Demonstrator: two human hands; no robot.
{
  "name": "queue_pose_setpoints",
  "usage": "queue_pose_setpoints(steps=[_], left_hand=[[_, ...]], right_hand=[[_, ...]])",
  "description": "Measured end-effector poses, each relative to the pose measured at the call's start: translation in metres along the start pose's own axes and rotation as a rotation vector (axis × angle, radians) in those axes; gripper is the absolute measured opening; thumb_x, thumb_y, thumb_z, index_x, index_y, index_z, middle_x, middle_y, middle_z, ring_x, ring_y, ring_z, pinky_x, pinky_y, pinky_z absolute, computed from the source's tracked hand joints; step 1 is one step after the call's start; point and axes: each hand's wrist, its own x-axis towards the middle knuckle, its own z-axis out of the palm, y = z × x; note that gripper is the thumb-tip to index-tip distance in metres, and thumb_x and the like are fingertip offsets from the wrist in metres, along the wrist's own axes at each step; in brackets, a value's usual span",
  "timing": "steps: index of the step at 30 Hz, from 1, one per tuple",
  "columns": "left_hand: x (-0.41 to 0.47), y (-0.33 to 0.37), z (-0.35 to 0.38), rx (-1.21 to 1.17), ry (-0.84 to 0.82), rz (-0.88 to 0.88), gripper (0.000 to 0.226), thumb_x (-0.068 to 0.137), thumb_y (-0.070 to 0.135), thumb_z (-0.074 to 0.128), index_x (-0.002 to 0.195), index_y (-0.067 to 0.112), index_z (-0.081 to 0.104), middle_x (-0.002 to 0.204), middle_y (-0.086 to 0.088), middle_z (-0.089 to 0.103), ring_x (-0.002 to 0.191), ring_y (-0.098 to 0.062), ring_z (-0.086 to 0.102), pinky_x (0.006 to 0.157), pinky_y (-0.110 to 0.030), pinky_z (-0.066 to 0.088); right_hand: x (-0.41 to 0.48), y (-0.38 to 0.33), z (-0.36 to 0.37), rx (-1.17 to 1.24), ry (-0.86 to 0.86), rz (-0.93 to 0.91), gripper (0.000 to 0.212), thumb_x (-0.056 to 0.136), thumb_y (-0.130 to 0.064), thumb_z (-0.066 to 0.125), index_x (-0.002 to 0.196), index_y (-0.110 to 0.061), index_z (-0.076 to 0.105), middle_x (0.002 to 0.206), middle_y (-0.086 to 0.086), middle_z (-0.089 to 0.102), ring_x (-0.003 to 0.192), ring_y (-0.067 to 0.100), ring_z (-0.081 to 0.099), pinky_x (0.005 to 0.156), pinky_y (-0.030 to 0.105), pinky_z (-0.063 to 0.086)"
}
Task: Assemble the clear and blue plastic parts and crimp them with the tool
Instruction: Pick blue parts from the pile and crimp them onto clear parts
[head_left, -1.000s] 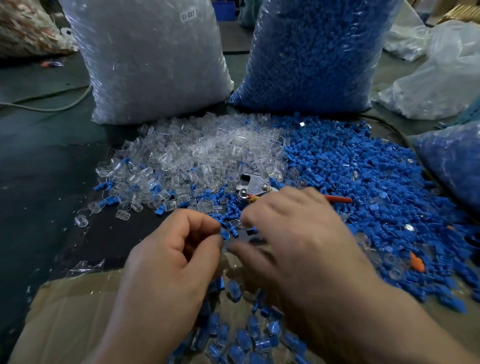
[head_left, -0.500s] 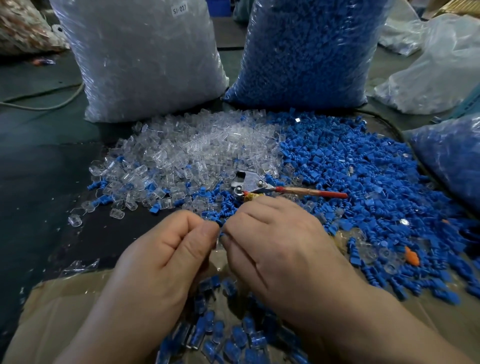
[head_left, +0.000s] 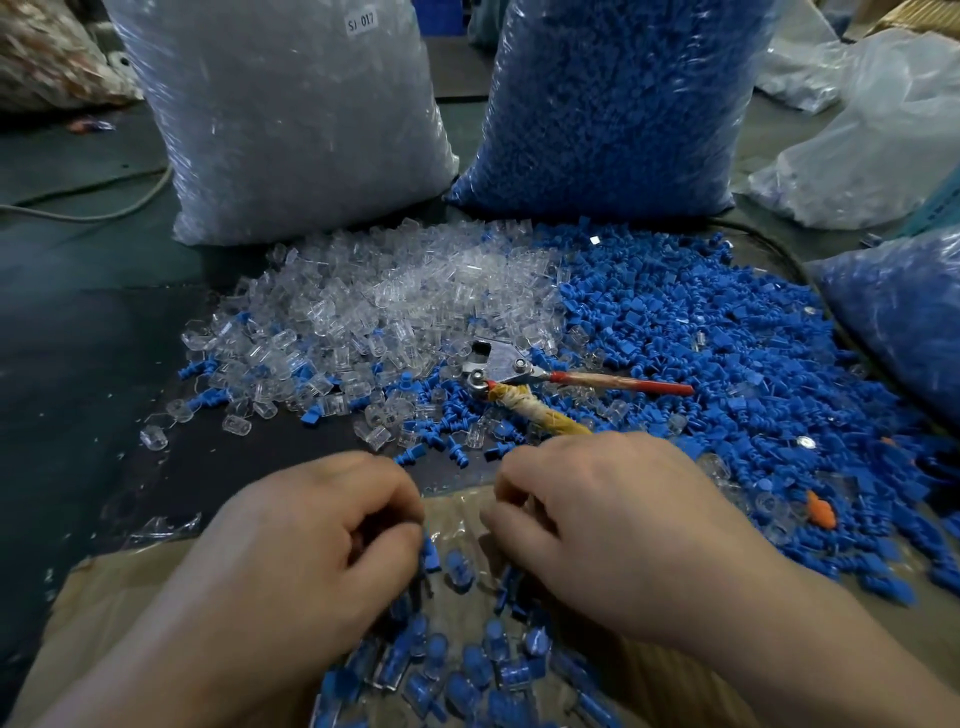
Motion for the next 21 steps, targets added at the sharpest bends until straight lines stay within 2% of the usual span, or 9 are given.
queue_pose_setpoints(steps=[2, 5, 8, 10, 12, 14, 16, 19, 21], left_hand=[[0.000, 0.004, 0.003, 0.002, -0.053, 0.038, 0.012, 0.079, 0.051, 0.055, 0.082, 0.043, 0.063, 0.081, 0.025, 0.061, 0.073, 0.001, 0.061, 0.058, -0.027, 0.052], [0.000, 0.011, 0.005, -0.010, -0.119, 0.088, 0.015, 0.080, 0.050, 0.053, 0.083, 0.041, 0.065, 0.075, 0.022, 0.057, 0.068, 0.004, 0.058, 0.056, -0.029, 0.053], [0.001, 0.011, 0.006, -0.060, -0.041, 0.050, 0.018, 0.085, 0.055, 0.053, 0.084, 0.042, 0.065, 0.077, 0.022, 0.059, 0.070, 0.001, 0.062, 0.056, -0.025, 0.051], [0.004, 0.007, 0.006, -0.026, 0.104, -0.059, 0.022, 0.090, 0.066, 0.050, 0.089, 0.046, 0.060, 0.077, 0.023, 0.060, 0.069, -0.001, 0.062, 0.055, -0.020, 0.046], [0.009, 0.001, 0.007, 0.050, 0.181, -0.212, 0.042, 0.079, 0.076, 0.038, 0.108, 0.050, 0.055, 0.086, 0.026, 0.054, 0.072, 0.000, 0.056, 0.060, -0.026, 0.047], [0.014, -0.002, 0.010, 0.195, 0.134, -0.312, 0.077, 0.070, 0.082, 0.027, 0.134, 0.044, 0.046, 0.107, 0.020, 0.051, 0.089, -0.008, 0.057, 0.075, -0.036, 0.054], [0.018, -0.002, 0.014, 0.326, 0.057, -0.340, 0.090, 0.068, 0.084, 0.017, 0.146, 0.043, 0.036, 0.125, 0.013, 0.051, 0.108, -0.011, 0.056, 0.089, -0.035, 0.050], [0.021, -0.002, 0.017, 0.367, 0.010, -0.295, 0.079, 0.077, 0.080, 0.024, 0.147, 0.046, 0.036, 0.121, 0.018, 0.051, 0.110, -0.006, 0.051, 0.087, -0.027, 0.046], [0.021, -0.001, 0.018, 0.316, -0.007, -0.265, 0.064, 0.083, 0.068, 0.040, 0.142, 0.045, 0.047, 0.117, 0.020, 0.054, 0.108, -0.006, 0.052, 0.084, -0.024, 0.043]], right_hand=[[0.000, -0.002, 0.002, -0.022, -0.067, -0.056, 0.029, 0.096, -0.050, 0.036, 0.084, -0.028, 0.049, 0.078, -0.010, 0.055, 0.070, 0.012, 0.053, 0.067, 0.034, 0.049], [-0.001, -0.007, 0.005, 0.008, -0.143, -0.128, 0.021, 0.094, -0.044, 0.039, 0.087, -0.027, 0.048, 0.084, -0.005, 0.060, 0.076, 0.024, 0.055, 0.063, 0.035, 0.042], [0.000, -0.003, 0.004, 0.008, -0.163, -0.102, 0.024, 0.093, -0.047, 0.040, 0.082, -0.026, 0.046, 0.078, -0.007, 0.058, 0.072, 0.020, 0.055, 0.064, 0.035, 0.045], [0.003, 0.002, 0.004, 0.015, -0.091, -0.034, 0.026, 0.095, -0.050, 0.040, 0.083, -0.028, 0.047, 0.076, -0.011, 0.055, 0.070, 0.012, 0.053, 0.066, 0.036, 0.049], [0.006, 0.005, 0.006, -0.004, 0.032, 0.028, 0.026, 0.094, -0.056, 0.039, 0.091, -0.031, 0.046, 0.084, -0.014, 0.055, 0.075, 0.012, 0.056, 0.066, 0.036, 0.049], [0.010, 0.004, 0.011, -0.070, 0.117, 0.053, 0.032, 0.093, -0.062, 0.037, 0.109, -0.036, 0.044, 0.099, -0.016, 0.056, 0.081, 0.016, 0.059, 0.057, 0.033, 0.043], [0.017, 0.002, 0.019, -0.155, 0.120, 0.061, 0.040, 0.094, -0.063, 0.037, 0.123, -0.037, 0.038, 0.106, -0.011, 0.057, 0.073, 0.020, 0.055, 0.048, 0.028, 0.031], [0.026, -0.004, 0.028, -0.243, 0.085, 0.073, 0.029, 0.099, -0.052, 0.039, 0.119, -0.032, 0.040, 0.085, -0.004, 0.040, 0.055, 0.019, 0.032, 0.044, 0.028, 0.018], [0.029, -0.006, 0.030, -0.251, 0.077, 0.056, 0.018, 0.101, -0.040, 0.042, 0.115, -0.029, 0.044, 0.079, -0.005, 0.027, 0.056, 0.019, 0.032, 0.043, 0.029, 0.016]])
